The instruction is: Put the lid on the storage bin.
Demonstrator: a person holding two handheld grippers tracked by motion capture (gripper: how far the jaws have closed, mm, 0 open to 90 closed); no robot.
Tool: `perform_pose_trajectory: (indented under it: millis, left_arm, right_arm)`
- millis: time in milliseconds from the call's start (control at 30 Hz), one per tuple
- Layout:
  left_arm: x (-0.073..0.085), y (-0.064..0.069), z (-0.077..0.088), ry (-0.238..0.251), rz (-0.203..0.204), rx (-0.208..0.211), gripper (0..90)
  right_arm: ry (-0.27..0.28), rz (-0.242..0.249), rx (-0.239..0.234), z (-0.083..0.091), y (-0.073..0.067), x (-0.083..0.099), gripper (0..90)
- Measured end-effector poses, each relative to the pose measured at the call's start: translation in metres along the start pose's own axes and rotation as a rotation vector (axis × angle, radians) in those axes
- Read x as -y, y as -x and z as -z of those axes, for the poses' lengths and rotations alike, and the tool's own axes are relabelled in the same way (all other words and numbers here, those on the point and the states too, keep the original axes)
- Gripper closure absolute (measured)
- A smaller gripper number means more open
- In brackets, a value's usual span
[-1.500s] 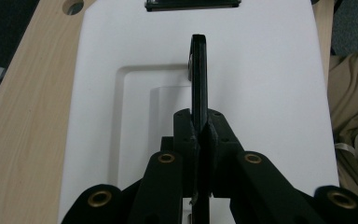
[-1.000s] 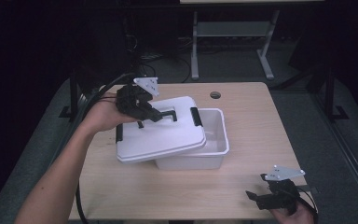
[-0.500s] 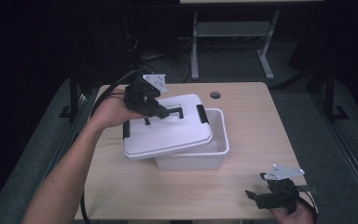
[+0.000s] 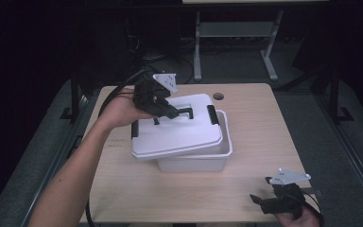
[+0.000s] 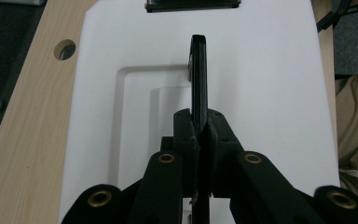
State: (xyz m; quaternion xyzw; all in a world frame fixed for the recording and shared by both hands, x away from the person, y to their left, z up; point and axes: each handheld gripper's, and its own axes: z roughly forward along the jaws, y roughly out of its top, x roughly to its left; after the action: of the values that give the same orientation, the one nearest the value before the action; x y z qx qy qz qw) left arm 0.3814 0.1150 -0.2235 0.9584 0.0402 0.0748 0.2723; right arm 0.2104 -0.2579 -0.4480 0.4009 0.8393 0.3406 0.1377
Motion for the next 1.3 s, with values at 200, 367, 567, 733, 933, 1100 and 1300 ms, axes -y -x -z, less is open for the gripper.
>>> perform_pose_trajectory:
  millis: [200, 367, 567, 733, 933, 1100, 1300]
  left_arm:
    - [-0.003, -0.002, -0.006, -0.005, 0.002, 0.007, 84.2]
    - [-0.006, -0.006, -0.013, -0.002, -0.001, 0.011, 84.2]
    - [-0.011, -0.011, -0.025, -0.008, -0.006, 0.027, 84.1]
    - [-0.016, -0.013, -0.033, -0.011, -0.024, 0.038, 84.2]
    - [-0.022, -0.016, -0.039, -0.009, -0.042, 0.053, 84.1]
    - [-0.023, -0.016, -0.045, -0.003, -0.056, 0.058, 84.2]
    - [-0.022, -0.016, -0.054, -0.009, -0.063, 0.075, 84.2]
  right_arm:
    - [0.002, 0.004, -0.002, -0.001, 0.001, -0.001, 15.6]
    - [0.008, -0.013, 0.001, 0.002, 0.003, 0.001, 15.6]
    - [0.01, -0.009, -0.003, 0.001, 0.004, 0.0, 15.6]
    - [0.007, -0.009, -0.003, 0.001, 0.005, 0.0, 15.6]
    - [0.007, -0.018, -0.003, 0.001, 0.006, 0.0, 15.6]
    - [0.01, -0.013, -0.001, 0.002, 0.006, 0.0, 15.6]
    - [0.01, -0.016, -0.007, 0.0, 0.005, -0.001, 15.6]
